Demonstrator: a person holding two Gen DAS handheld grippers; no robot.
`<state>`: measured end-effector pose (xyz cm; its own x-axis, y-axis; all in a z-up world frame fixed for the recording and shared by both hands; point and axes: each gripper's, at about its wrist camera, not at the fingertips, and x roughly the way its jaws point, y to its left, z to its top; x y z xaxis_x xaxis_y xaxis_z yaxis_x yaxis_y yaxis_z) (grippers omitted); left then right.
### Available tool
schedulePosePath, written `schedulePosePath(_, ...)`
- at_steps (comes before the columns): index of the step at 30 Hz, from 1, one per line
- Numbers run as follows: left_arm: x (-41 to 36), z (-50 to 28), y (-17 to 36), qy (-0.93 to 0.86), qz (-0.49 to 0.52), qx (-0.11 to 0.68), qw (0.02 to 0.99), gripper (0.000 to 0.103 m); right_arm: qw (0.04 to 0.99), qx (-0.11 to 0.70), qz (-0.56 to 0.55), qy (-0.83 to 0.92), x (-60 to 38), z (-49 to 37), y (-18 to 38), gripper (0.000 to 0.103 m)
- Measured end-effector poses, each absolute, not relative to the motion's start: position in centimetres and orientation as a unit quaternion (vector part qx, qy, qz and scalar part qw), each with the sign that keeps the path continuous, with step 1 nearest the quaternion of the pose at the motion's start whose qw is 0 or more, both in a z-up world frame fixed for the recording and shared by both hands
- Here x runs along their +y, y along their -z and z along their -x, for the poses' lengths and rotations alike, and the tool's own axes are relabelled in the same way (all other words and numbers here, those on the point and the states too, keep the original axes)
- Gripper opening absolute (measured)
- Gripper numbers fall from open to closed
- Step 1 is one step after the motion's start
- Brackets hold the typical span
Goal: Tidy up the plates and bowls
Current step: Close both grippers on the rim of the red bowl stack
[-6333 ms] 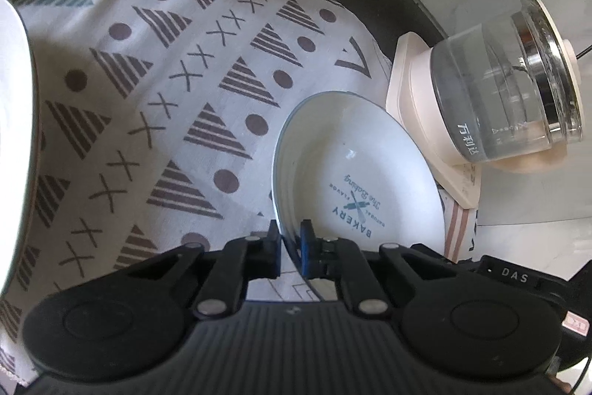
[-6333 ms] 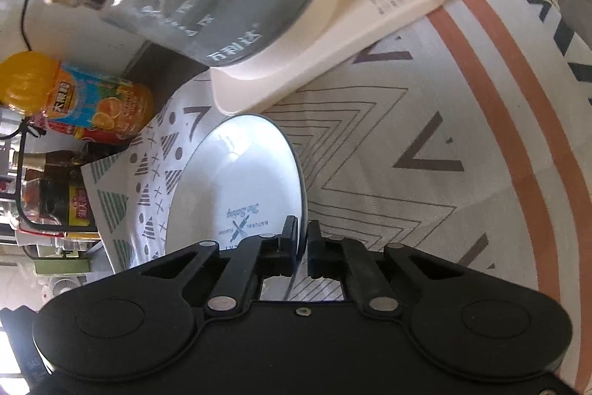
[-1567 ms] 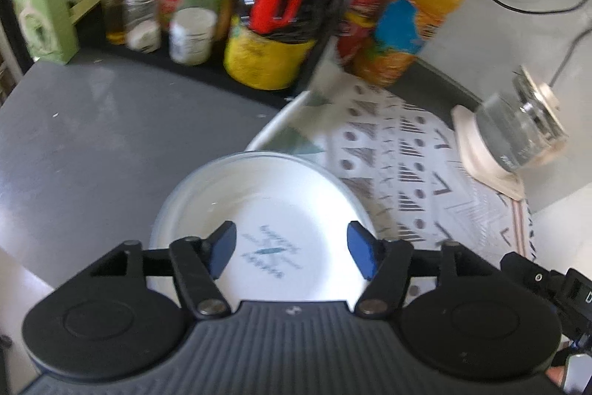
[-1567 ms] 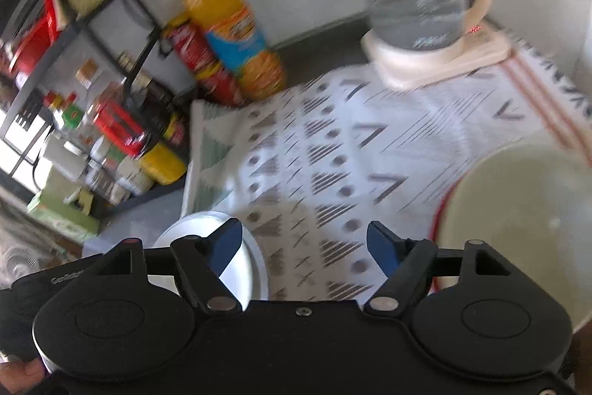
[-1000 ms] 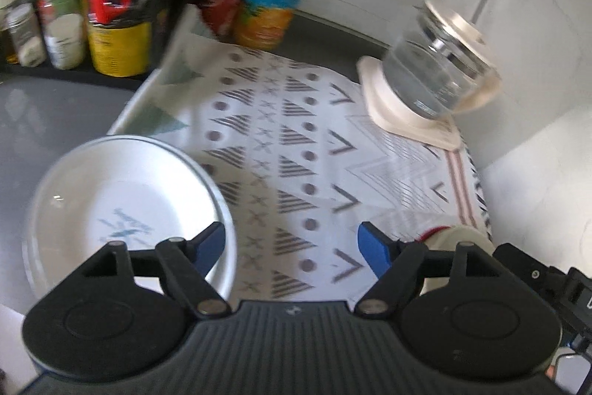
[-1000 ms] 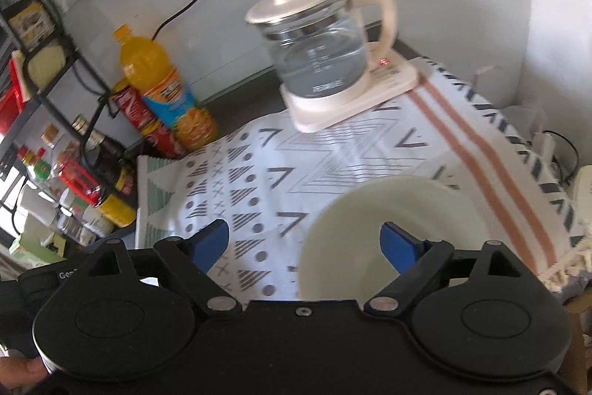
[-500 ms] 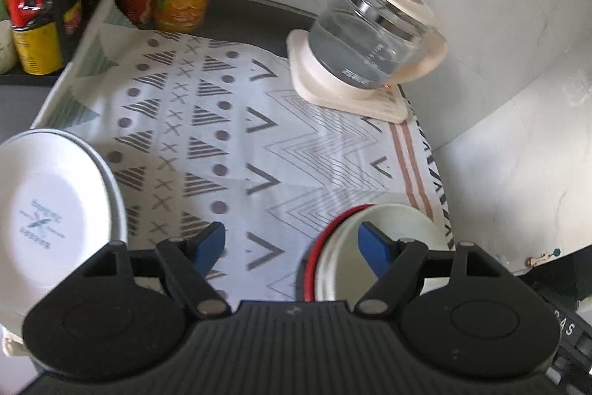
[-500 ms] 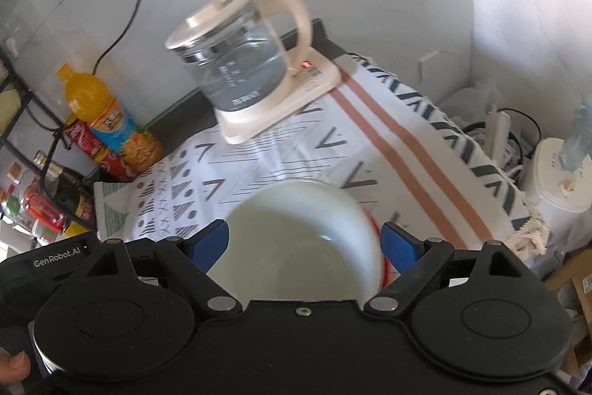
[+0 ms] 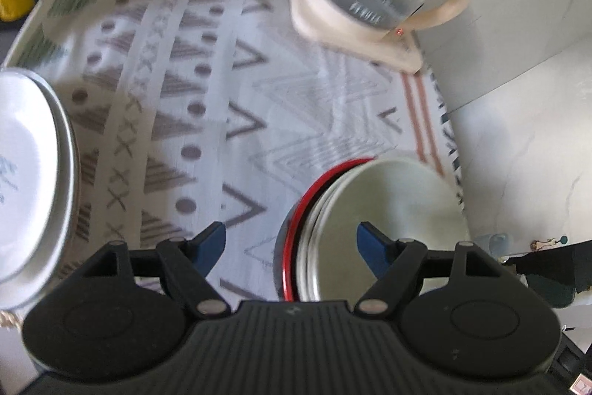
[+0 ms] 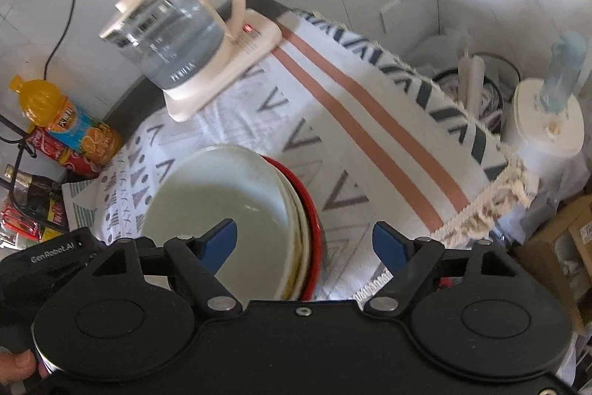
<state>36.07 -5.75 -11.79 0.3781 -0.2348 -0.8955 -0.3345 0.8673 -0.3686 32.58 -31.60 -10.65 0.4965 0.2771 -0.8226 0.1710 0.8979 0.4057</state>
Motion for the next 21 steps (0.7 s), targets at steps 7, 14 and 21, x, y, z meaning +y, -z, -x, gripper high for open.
schedulePosePath(7,-6.1,-36.3,13.9,-0.037,0.262,0.584,0.768,0.067,0.813,0.533,-0.231,-0.041,-31.5,-33.3,12.7,0.063)
schedulePosePath(14,-6.1,-36.9,15.5,-0.025,0.283,0.604,0.745,0.032,0.791,0.557,-0.244,-0.062,-31.5,-34.1,14.2,0.038)
schedulePosePath(21,-6.6,-37.5,15.5,-0.024,0.268,0.612,0.744,0.026,0.795,0.556,-0.229,-0.077,-31.1,-34.8,13.9,0.03)
